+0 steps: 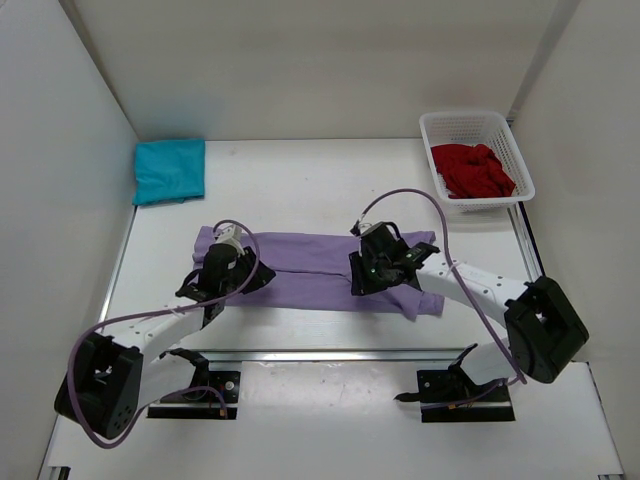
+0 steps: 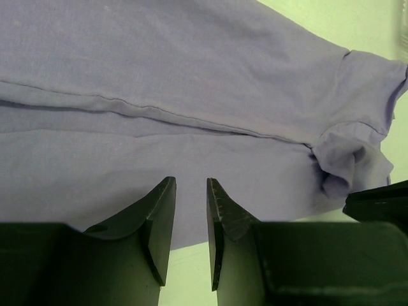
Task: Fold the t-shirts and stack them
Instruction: Fold the other side of the tshirt into a rectangle
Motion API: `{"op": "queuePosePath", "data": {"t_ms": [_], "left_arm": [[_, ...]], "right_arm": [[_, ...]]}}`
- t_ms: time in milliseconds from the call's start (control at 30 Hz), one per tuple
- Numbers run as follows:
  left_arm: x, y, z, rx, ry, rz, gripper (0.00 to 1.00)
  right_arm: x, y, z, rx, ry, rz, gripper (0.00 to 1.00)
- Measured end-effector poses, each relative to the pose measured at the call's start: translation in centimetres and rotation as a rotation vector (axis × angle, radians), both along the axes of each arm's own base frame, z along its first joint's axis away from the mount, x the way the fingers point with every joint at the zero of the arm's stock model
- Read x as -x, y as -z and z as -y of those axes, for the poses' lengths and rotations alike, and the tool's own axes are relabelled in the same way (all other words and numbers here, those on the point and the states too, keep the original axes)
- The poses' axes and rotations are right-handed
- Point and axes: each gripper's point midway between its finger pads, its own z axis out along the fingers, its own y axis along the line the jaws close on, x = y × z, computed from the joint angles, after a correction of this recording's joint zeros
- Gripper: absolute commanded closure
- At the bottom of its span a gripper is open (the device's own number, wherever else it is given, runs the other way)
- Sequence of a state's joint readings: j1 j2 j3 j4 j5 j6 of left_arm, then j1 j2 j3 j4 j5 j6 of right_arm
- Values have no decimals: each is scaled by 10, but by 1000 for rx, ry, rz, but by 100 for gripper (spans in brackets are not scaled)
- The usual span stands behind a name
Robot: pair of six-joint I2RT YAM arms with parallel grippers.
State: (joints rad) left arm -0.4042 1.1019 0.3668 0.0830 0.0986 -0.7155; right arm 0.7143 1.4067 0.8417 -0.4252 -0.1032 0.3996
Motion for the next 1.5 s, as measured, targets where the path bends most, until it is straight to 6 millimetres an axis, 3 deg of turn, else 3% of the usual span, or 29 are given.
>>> {"op": "queuePosePath", "data": {"t_ms": [100,167,267,333,400,500,633,867,1000,1100,1267,1500], "left_arm": [[1,-1,0,7,1,4,63],[3,1,0,9,4,1,63],[9,1,12,9,38,1,63],[18,0,32,8,102,1,63],[27,-1,56,7,176,-5,63],[35,3,83,11,252,-18,64],[40,13,103,1,298,-50,63],[44,31,124,-8,347,-89,64],[44,40,126,-16,349,-110,64],[43,38,128,-9,353,-105,64],[42,39,128,-8,352,-106,65],[39,42,122,6,343,-108,65]], "right_arm": [[-5,-5,8,-25,22,-10,70],[-22,-17,28,-54,102,21,78],[-70,-42,82,-136,323,131,84],[-98,-49,126,-159,481,199,80],[-117,-43,163,-147,607,221,74],[-132,-21,185,-123,673,201,70],[-137,9,191,-98,694,140,69],[-146,14,197,-98,706,155,72],[-145,30,198,-77,707,116,71],[-142,37,199,-56,700,99,86],[-148,32,198,-68,702,112,99],[-185,2,198,-121,703,180,99]]}}
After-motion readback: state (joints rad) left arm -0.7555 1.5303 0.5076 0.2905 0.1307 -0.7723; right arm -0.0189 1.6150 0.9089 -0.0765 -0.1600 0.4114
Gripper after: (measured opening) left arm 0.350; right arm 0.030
